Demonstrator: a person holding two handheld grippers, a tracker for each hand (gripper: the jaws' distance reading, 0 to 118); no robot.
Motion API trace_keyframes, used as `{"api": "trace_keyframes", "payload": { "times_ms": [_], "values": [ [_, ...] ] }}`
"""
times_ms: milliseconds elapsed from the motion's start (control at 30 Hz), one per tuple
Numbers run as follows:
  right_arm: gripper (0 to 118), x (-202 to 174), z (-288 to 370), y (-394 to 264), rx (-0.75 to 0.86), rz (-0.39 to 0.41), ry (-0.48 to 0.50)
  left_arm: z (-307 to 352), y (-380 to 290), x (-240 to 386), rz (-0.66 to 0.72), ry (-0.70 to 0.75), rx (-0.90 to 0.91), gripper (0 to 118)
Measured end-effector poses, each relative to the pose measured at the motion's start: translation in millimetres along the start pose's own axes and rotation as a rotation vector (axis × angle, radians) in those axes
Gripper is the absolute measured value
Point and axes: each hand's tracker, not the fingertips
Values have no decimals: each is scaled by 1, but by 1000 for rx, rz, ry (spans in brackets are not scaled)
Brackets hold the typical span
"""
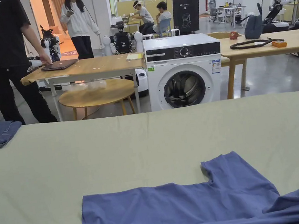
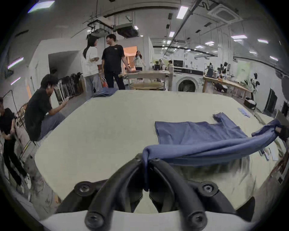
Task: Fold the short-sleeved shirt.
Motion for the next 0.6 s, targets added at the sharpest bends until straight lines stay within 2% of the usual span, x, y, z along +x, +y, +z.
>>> {"api": "trace_keyframes", "payload": {
  "times_ms": [67, 167, 233, 367, 567, 600],
  "values": [
    [6, 0, -40, 3, -72, -13, 11, -38, 12, 14, -30, 0, -38, 0],
    [6, 4, -103, -2, -194, -5, -23, -103, 16, 35, -56, -24, -168, 0],
    [6, 8, -142, -9, -268, 14, -56, -143, 11, 44, -46, -31, -261, 0],
    [6, 23, -202, -25, -391, -12, -84, -210, -10, 51, -26, -3, -426, 0],
    [6, 33, -228, -40, -417, -16, -69, -227, -26, 42, 24, -19, -409, 0],
    [9, 34, -226, -41, -404, -9, -63, -223, -25, 39, 47, -24, -372, 0]
  ]
}}
